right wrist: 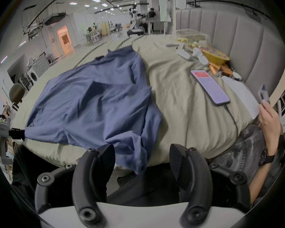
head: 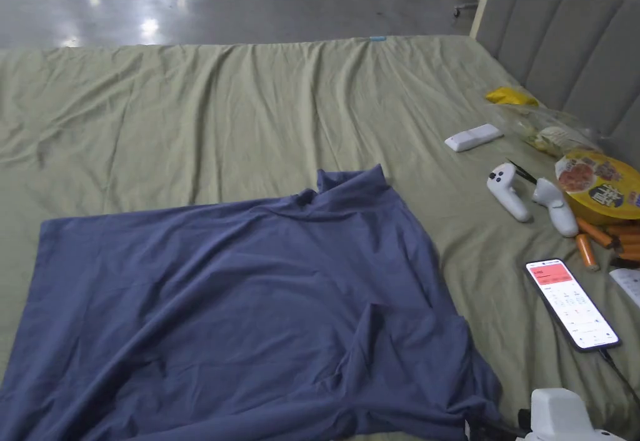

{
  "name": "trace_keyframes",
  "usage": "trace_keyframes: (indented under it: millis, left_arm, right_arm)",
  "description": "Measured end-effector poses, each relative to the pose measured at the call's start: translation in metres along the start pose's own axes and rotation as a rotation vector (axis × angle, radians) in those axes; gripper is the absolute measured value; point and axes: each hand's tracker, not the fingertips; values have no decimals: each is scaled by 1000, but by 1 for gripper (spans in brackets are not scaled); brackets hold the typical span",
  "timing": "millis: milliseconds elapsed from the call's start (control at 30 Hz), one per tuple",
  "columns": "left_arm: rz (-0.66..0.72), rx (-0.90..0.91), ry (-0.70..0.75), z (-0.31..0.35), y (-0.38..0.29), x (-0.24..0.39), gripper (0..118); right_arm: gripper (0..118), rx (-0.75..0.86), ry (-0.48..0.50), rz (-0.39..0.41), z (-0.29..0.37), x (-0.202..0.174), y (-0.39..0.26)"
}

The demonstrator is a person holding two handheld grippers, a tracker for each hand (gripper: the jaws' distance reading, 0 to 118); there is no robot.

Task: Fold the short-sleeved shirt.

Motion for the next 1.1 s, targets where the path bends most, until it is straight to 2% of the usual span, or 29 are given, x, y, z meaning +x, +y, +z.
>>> trace_keyframes:
  millis: [33,100,133,233,300,367,433,500,600,733,1000,1033,1067,1100]
  left_arm:
    - [2,-1,0,0,0,1,7]
    - [3,-1,2,1,1,1,7]
    - [4,0,1,2,0,1,7]
    - [10,8,-15,9,1,-3,7]
    - [-18,70,-18,26,-2,-3,7]
    - [-27,117,-11,37,2,-11,7]
    - [-22,203,-37,53,16,-16,7]
    - [7,252,-65,61,39,-17,7]
    - [9,293,-81,52,79,-18,7]
    - [-16,278,-57,22,127,-16,7]
    - [22,239,21,-31,190,-9,7]
    - [28,225,49,-37,193,-6,7]
    - [28,210,65,-45,196,-6,10]
    - [33,200,76,-54,198,-6,20]
  right_arm:
    - [56,-19,0,10,-9,1,3]
    - [13,-81,42,24,-20,0,7]
    - [7,-86,70,25,-22,-1,7]
    - [6,-65,36,65,-13,-6,9]
    - [6,-12,33,58,0,-3,11]
    - [6,64,36,3,18,1,18]
    - [6,130,84,-67,29,8,38]
    - [6,142,115,-84,29,6,66]
    - [6,182,102,-25,10,-6,110]
    - [6,198,97,-27,-26,-14,166]
    - [5,173,-9,58,-104,-33,240]
    - [6,140,-17,57,-116,-34,243]
    - [12,138,-16,51,-124,-36,245]
    - [31,122,-22,51,-132,-38,245]
